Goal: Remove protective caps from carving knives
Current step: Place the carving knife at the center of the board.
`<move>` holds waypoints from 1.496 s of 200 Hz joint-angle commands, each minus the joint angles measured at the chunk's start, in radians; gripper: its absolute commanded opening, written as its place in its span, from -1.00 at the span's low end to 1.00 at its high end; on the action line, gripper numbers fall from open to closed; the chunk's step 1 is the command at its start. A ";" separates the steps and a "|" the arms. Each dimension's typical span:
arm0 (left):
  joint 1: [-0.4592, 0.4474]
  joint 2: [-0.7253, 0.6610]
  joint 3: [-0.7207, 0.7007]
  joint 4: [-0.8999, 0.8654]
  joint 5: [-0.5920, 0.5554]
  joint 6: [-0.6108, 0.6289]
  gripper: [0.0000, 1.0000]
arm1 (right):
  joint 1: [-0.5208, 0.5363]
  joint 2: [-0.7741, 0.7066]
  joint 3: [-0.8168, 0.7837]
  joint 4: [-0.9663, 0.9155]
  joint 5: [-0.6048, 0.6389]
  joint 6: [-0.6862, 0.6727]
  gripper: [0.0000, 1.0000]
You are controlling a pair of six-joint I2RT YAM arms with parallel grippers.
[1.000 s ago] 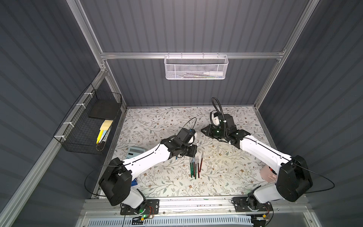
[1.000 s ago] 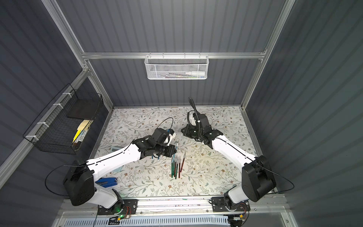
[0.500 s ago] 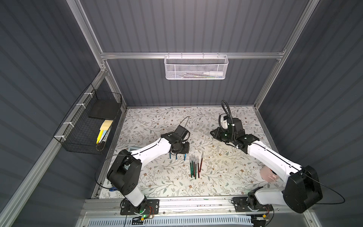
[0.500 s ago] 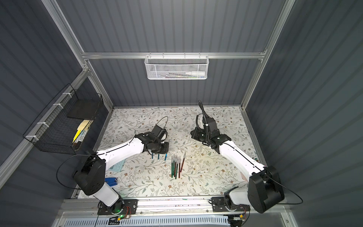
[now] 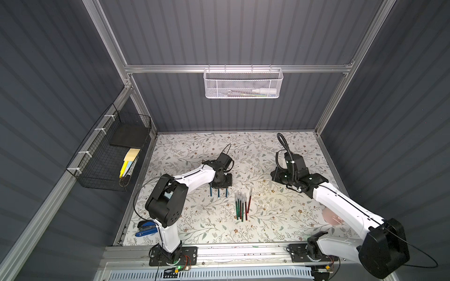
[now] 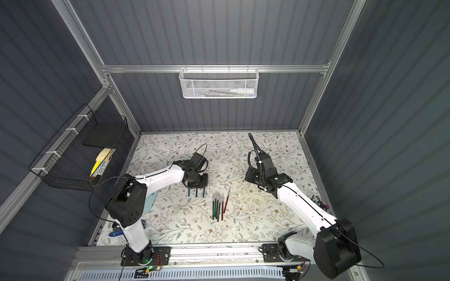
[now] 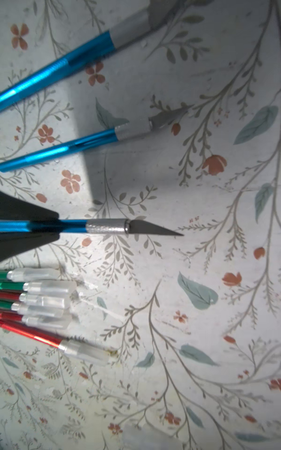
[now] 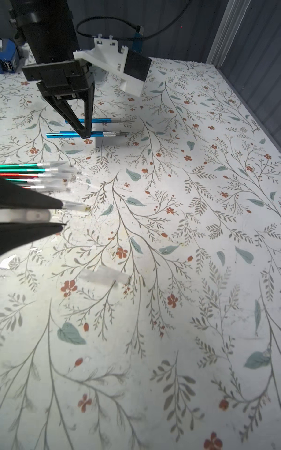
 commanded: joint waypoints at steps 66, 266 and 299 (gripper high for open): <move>0.015 0.056 0.041 -0.046 -0.073 -0.027 -1.00 | -0.023 0.000 -0.022 -0.002 -0.009 0.001 -1.00; 0.029 0.014 0.056 -0.041 -0.067 -0.037 -0.15 | -0.059 0.005 -0.071 0.010 -0.017 0.011 -0.98; 0.029 -0.011 0.084 0.000 -0.005 -0.046 -0.20 | -0.081 0.066 -0.111 0.034 -0.030 0.022 -0.98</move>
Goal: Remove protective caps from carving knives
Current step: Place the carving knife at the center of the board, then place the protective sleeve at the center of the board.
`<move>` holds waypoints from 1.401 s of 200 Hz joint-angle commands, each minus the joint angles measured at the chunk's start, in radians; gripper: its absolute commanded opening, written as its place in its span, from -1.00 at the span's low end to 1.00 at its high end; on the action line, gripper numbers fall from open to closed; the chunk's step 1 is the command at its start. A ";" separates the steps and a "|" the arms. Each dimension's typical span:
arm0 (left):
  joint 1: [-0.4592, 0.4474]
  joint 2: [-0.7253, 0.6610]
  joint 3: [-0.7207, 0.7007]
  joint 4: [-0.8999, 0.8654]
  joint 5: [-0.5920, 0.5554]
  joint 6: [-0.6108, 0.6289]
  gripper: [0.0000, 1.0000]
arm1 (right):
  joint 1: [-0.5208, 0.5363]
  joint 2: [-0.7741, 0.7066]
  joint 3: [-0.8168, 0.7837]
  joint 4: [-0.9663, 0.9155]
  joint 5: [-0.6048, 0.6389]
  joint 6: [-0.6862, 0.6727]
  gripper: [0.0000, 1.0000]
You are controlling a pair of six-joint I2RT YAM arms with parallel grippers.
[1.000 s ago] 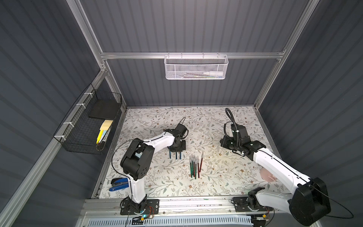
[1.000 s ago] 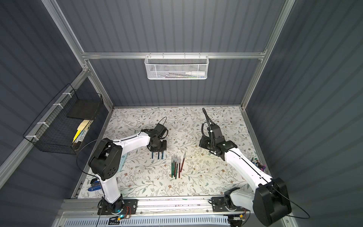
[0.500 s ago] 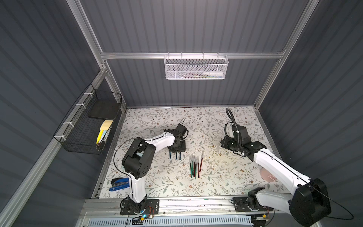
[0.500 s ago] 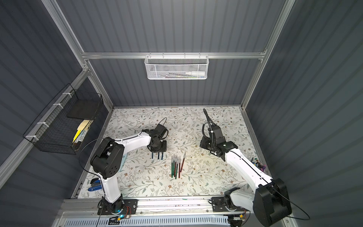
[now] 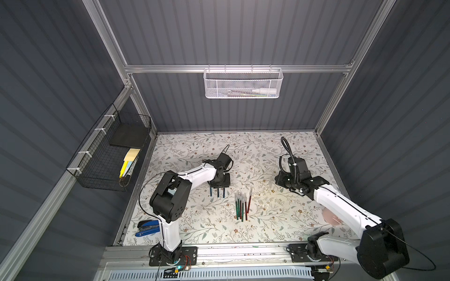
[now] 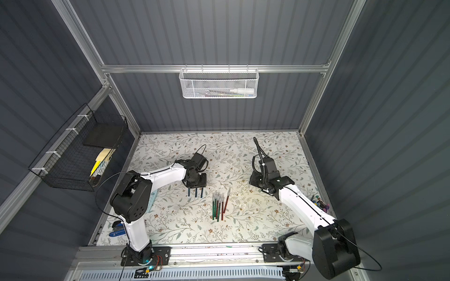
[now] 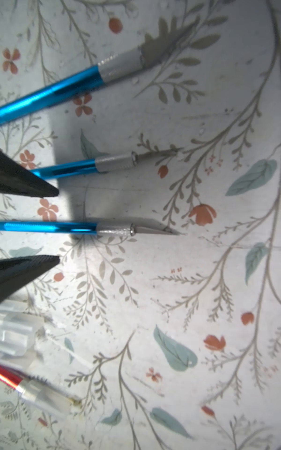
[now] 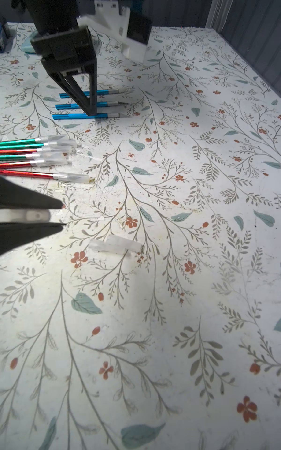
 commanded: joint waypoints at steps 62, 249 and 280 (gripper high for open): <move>0.008 -0.119 0.085 0.028 0.074 0.012 -0.20 | -0.070 0.127 -0.093 0.057 -0.046 0.033 -0.91; 0.008 -0.259 -0.032 0.047 0.081 0.031 -0.11 | -0.112 0.280 -0.003 0.114 -0.120 0.034 -0.23; -0.011 -0.297 -0.097 0.058 0.099 0.005 -0.07 | -0.110 0.215 -0.001 0.085 -0.132 0.028 -0.23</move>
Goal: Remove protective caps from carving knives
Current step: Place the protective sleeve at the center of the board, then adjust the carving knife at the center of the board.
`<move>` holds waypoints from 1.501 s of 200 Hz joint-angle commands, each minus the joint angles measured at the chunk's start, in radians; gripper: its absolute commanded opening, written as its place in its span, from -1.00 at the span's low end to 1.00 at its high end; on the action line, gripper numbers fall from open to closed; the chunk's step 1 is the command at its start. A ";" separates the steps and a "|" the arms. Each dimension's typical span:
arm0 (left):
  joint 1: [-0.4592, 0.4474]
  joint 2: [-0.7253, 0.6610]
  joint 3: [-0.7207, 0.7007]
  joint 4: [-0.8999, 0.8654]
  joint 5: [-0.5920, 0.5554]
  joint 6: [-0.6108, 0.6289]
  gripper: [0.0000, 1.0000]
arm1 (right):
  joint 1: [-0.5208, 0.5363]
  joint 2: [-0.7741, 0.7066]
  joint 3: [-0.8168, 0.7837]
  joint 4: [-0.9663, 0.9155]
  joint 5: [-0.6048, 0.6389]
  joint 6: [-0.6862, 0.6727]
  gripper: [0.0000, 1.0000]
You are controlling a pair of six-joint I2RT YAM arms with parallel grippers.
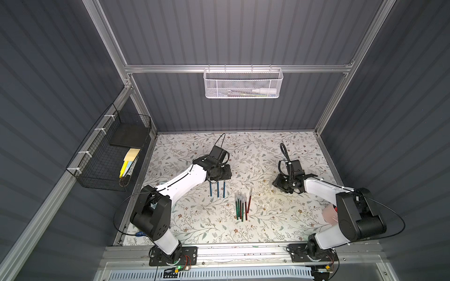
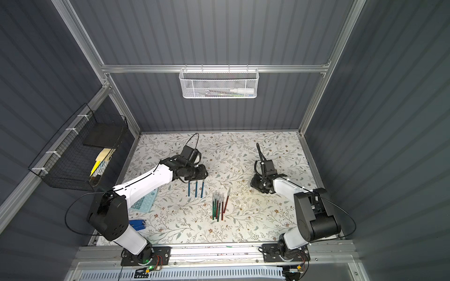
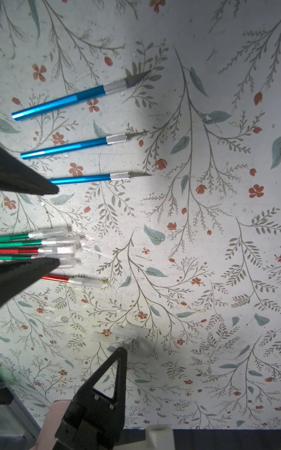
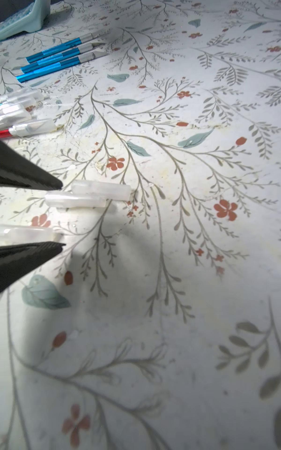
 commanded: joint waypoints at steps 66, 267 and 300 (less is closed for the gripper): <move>-0.203 -0.060 -0.128 -0.054 -0.081 -0.083 0.03 | 0.020 -0.213 0.021 -0.095 -0.019 -0.003 -0.21; -0.302 0.196 -0.124 0.055 -0.036 -0.138 -0.17 | 0.036 -0.275 0.002 -0.123 0.005 -0.008 -0.18; -0.302 0.221 -0.105 0.080 -0.005 -0.139 -0.18 | 0.035 -0.276 0.000 -0.122 0.010 -0.007 -0.17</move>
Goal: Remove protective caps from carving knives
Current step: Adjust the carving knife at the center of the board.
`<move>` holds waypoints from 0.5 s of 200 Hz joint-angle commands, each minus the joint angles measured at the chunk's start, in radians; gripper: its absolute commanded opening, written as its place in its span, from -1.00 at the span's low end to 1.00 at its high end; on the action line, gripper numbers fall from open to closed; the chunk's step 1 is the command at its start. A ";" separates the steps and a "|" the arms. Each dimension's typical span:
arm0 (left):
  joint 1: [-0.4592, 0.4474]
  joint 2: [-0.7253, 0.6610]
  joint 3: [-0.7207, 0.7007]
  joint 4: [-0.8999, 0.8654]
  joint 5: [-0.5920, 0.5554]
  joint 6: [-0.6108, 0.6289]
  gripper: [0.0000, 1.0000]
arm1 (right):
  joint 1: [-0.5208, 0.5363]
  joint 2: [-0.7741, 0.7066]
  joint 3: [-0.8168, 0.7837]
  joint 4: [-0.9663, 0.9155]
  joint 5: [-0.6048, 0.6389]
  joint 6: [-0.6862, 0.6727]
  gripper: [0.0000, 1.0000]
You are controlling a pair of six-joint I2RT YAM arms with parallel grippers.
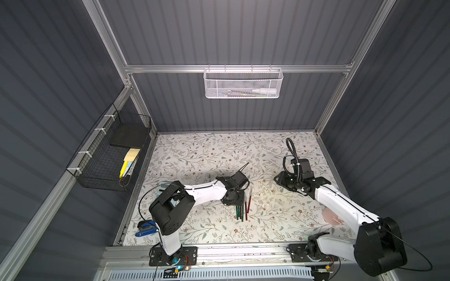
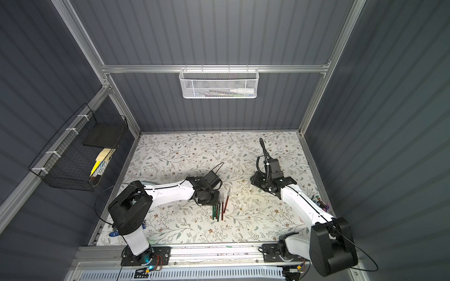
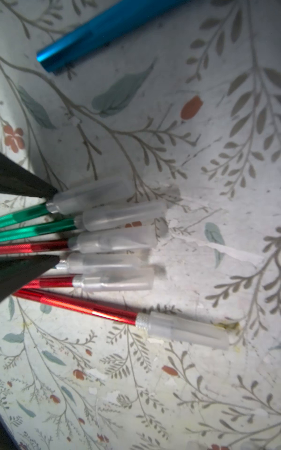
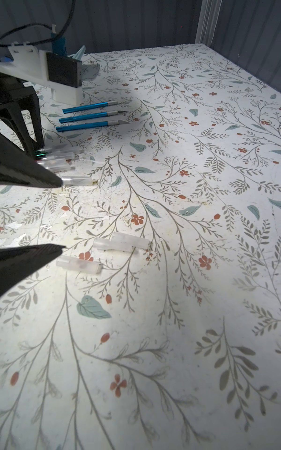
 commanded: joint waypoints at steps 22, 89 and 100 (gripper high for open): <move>-0.005 0.066 0.040 0.018 0.062 0.000 -0.18 | 0.002 -0.005 0.000 -0.012 0.014 -0.006 -0.17; -0.019 0.102 0.080 0.039 0.087 -0.006 -0.19 | 0.002 -0.009 -0.001 -0.013 0.026 -0.006 -0.17; -0.020 0.100 0.078 0.036 0.084 -0.006 -0.20 | 0.003 -0.011 -0.003 -0.015 0.029 -0.008 -0.16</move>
